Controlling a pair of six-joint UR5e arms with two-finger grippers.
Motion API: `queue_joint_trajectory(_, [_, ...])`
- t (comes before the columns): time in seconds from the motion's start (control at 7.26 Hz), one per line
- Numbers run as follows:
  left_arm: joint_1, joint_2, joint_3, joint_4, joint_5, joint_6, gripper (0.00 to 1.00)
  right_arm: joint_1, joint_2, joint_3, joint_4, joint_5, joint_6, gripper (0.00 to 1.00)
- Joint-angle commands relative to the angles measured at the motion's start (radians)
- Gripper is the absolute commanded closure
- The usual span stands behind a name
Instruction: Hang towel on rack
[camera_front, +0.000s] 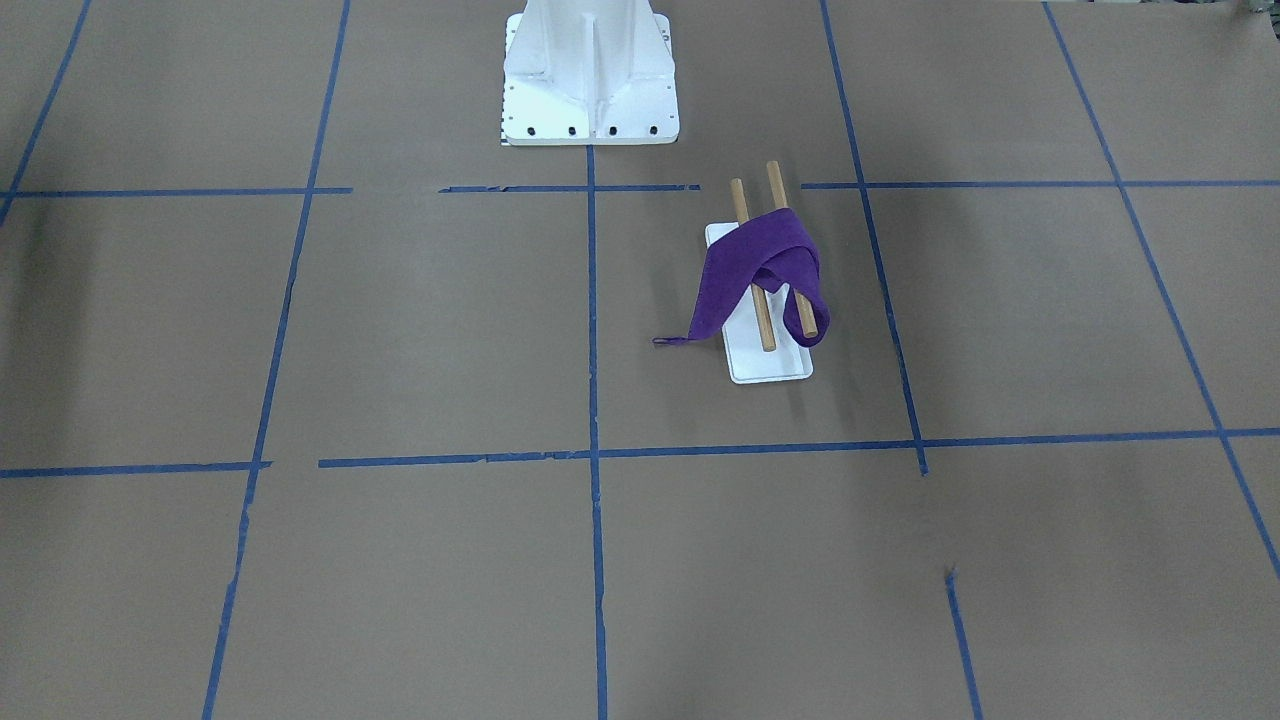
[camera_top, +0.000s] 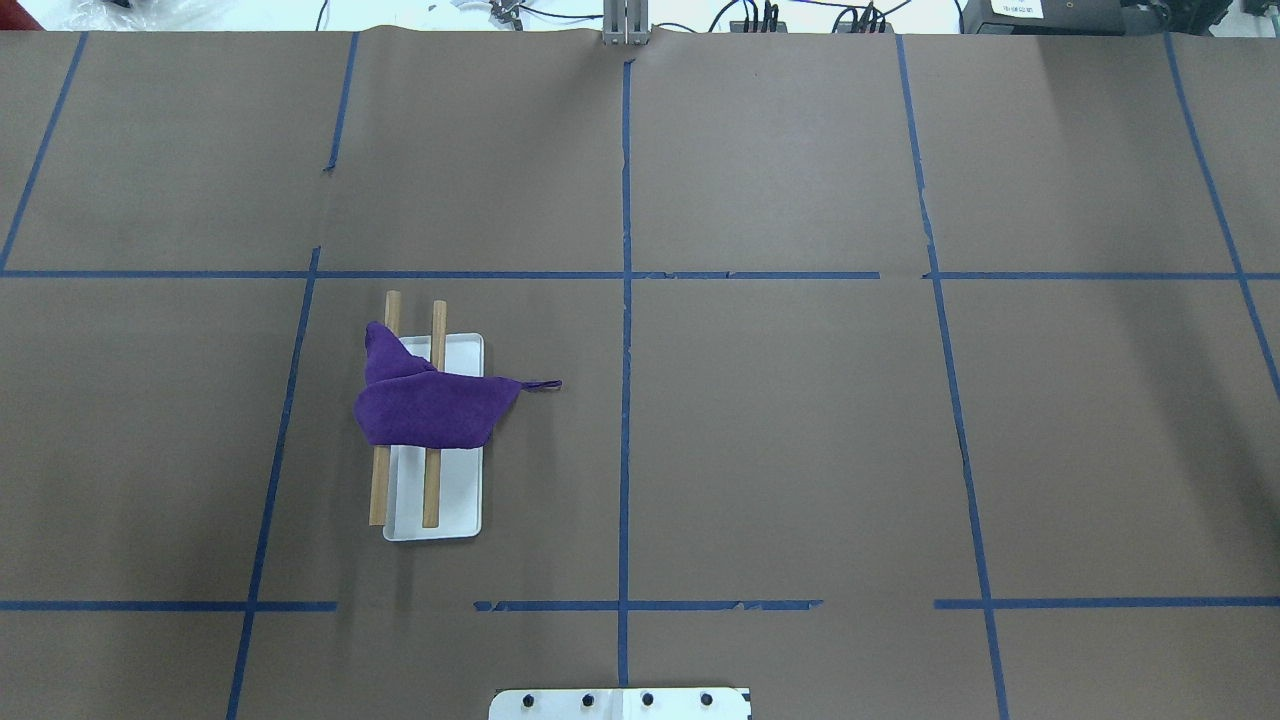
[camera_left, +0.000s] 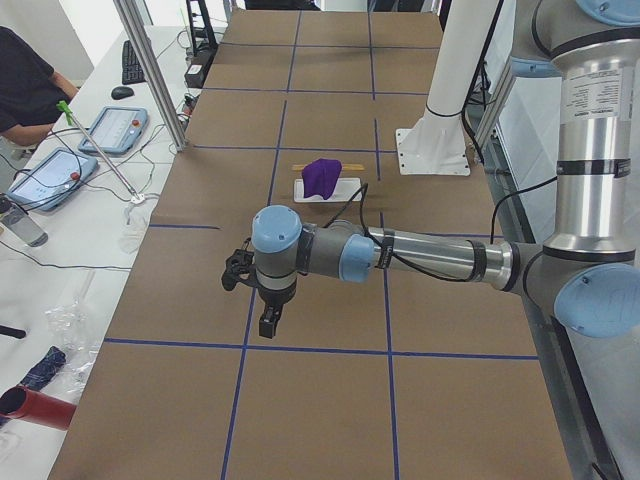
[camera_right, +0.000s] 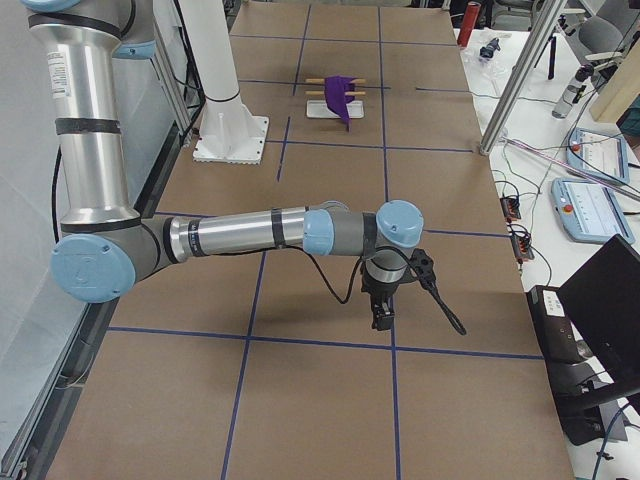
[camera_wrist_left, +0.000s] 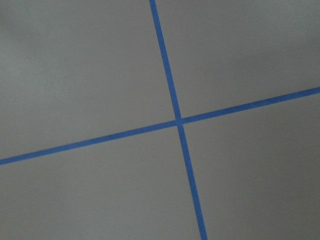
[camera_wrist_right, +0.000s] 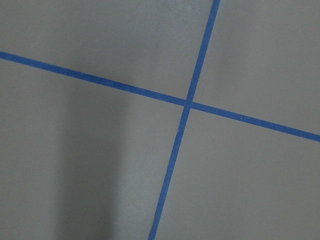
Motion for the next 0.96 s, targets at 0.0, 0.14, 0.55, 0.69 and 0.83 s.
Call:
queue_joint_trajectory(0.0, [0.003,0.008,-0.006,-0.026,-0.014,-0.001,0.0,0.0,-0.031,-0.009,0.009,-0.006,-0.001,0.0])
queue_joint_trajectory(0.14, [0.002,0.022,-0.006,-0.088,-0.014,-0.004,0.0,0.0,-0.06,-0.012,0.01,-0.006,-0.006,0.0])
queue_joint_trajectory(0.55, [0.002,0.036,0.006,-0.093,-0.077,-0.003,0.0,0.003,-0.161,0.017,0.074,-0.003,-0.013,0.0])
queue_joint_trajectory(0.69, [0.002,0.034,0.018,-0.092,-0.077,-0.004,0.0,0.001,-0.184,0.022,0.079,-0.002,-0.006,0.0])
queue_joint_trajectory(0.83, [0.002,0.034,0.014,-0.087,-0.083,-0.004,0.0,0.001,-0.192,0.02,0.081,0.03,0.002,0.0])
